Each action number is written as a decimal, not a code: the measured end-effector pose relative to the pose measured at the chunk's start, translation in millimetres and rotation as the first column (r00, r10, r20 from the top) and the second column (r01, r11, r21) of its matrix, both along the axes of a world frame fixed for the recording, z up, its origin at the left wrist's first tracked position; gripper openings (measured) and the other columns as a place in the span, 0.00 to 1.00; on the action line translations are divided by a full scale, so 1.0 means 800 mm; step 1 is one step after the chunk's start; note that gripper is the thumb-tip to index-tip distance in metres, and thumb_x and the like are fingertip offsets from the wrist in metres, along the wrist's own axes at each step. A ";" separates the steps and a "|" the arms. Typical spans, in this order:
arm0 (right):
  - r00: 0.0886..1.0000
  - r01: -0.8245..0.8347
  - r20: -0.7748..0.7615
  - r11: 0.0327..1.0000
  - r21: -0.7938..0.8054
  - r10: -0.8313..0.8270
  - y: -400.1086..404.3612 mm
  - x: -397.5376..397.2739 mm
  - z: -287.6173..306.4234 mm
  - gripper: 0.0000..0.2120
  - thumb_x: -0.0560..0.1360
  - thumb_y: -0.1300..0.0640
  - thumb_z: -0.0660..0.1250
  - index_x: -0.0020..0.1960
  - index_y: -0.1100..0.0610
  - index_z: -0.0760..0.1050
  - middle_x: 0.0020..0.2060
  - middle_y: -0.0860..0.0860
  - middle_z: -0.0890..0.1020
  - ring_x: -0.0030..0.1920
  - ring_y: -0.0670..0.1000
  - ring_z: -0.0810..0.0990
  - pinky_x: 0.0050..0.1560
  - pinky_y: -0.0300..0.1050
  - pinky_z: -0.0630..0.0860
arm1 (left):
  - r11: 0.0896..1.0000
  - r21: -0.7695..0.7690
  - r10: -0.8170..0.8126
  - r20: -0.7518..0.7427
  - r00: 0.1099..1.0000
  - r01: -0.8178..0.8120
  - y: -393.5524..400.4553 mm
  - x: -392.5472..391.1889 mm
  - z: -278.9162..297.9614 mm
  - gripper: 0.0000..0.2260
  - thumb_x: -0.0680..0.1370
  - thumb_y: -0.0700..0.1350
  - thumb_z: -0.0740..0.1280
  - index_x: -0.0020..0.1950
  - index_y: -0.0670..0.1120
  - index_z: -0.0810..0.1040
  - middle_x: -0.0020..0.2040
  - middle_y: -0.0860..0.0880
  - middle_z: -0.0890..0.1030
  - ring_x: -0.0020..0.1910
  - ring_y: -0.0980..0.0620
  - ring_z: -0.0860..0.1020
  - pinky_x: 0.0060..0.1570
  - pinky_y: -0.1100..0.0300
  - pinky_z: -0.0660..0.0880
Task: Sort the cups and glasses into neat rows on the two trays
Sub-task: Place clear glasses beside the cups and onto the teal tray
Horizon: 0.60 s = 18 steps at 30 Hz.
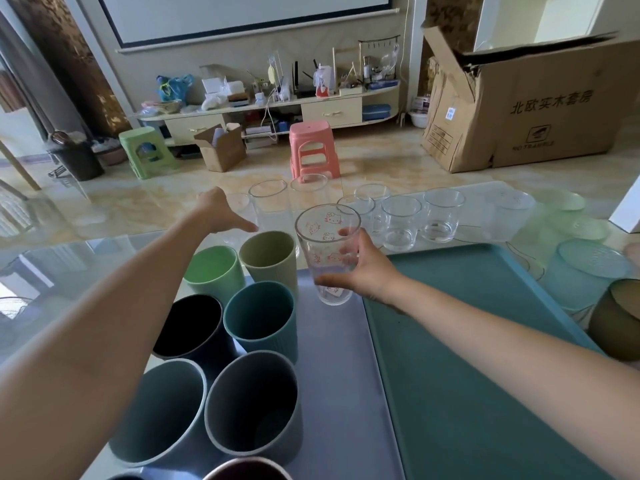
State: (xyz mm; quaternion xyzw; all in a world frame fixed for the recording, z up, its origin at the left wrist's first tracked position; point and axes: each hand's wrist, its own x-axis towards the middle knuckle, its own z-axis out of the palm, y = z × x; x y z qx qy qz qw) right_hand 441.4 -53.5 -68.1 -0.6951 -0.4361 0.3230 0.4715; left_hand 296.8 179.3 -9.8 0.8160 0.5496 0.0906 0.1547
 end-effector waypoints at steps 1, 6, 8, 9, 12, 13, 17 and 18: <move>1.000 -0.006 -0.004 1.000 -0.018 0.006 0.000 0.000 0.001 0.43 0.63 0.55 0.79 0.70 0.55 0.58 0.64 0.53 0.72 0.65 0.52 0.71 0.59 0.41 0.68 | 1.000 0.017 0.005 0.010 1.000 -0.006 -0.002 -0.002 0.000 0.39 0.61 0.55 0.79 0.62 0.35 0.69 0.61 0.37 0.73 0.46 0.47 0.71 0.40 0.57 0.70; 0.987 -0.131 -0.117 0.978 -0.160 0.113 -0.010 0.005 0.015 0.50 0.65 0.61 0.78 0.74 0.56 0.46 0.70 0.54 0.67 0.68 0.52 0.68 0.67 0.44 0.65 | 0.990 0.099 0.085 0.148 0.985 -0.101 -0.015 -0.028 0.018 0.41 0.61 0.54 0.80 0.65 0.37 0.67 0.64 0.38 0.70 0.52 0.46 0.71 0.47 0.55 0.70; 0.983 -0.153 -0.127 0.966 -0.207 0.129 -0.017 0.008 0.029 0.50 0.67 0.68 0.74 0.75 0.57 0.43 0.69 0.56 0.68 0.66 0.53 0.69 0.64 0.42 0.65 | 0.979 0.130 0.130 0.216 0.968 -0.160 -0.026 -0.041 0.040 0.43 0.61 0.55 0.80 0.67 0.38 0.64 0.65 0.38 0.68 0.58 0.42 0.72 0.53 0.51 0.72; 0.985 -0.140 -0.126 0.964 -0.224 0.114 -0.020 0.009 0.037 0.51 0.67 0.70 0.73 0.76 0.56 0.41 0.69 0.57 0.68 0.66 0.54 0.70 0.65 0.44 0.66 | 0.972 0.147 0.144 0.246 0.958 -0.184 -0.035 -0.046 0.055 0.44 0.61 0.56 0.79 0.68 0.39 0.63 0.65 0.38 0.67 0.60 0.40 0.71 0.56 0.49 0.72; 0.998 -0.003 0.061 0.959 -0.284 0.022 -0.039 0.008 0.067 0.52 0.67 0.65 0.74 0.77 0.51 0.41 0.67 0.59 0.68 0.66 0.60 0.70 0.64 0.52 0.71 | 0.954 0.210 0.140 0.320 0.937 -0.214 -0.075 -0.057 0.102 0.43 0.62 0.56 0.79 0.69 0.41 0.63 0.67 0.39 0.64 0.60 0.40 0.72 0.59 0.49 0.72; 0.991 0.032 0.137 0.964 -0.264 0.005 -0.049 0.005 0.080 0.51 0.68 0.63 0.75 0.77 0.51 0.43 0.68 0.58 0.67 0.65 0.59 0.70 0.61 0.50 0.72 | 0.951 0.229 0.123 0.336 0.934 -0.208 -0.092 -0.060 0.118 0.41 0.62 0.55 0.79 0.68 0.42 0.63 0.67 0.39 0.64 0.60 0.40 0.72 0.58 0.49 0.72; 0.968 0.019 0.251 0.999 -0.036 -0.010 -0.095 -0.019 0.133 0.46 0.68 0.59 0.75 0.75 0.51 0.49 0.70 0.55 0.65 0.68 0.55 0.68 0.60 0.44 0.70 | 0.942 0.332 -0.070 0.354 0.933 -0.055 -0.165 -0.066 0.164 0.38 0.61 0.54 0.79 0.65 0.46 0.66 0.65 0.43 0.66 0.56 0.46 0.71 0.53 0.54 0.70; 0.974 -0.003 0.226 1.000 0.016 0.000 -0.106 -0.024 0.142 0.45 0.68 0.59 0.75 0.75 0.50 0.51 0.71 0.55 0.65 0.69 0.54 0.67 0.61 0.45 0.70 | 0.932 0.361 -0.129 0.344 0.930 -0.004 -0.183 -0.065 0.172 0.38 0.60 0.55 0.79 0.65 0.47 0.66 0.64 0.44 0.67 0.54 0.48 0.70 0.53 0.55 0.70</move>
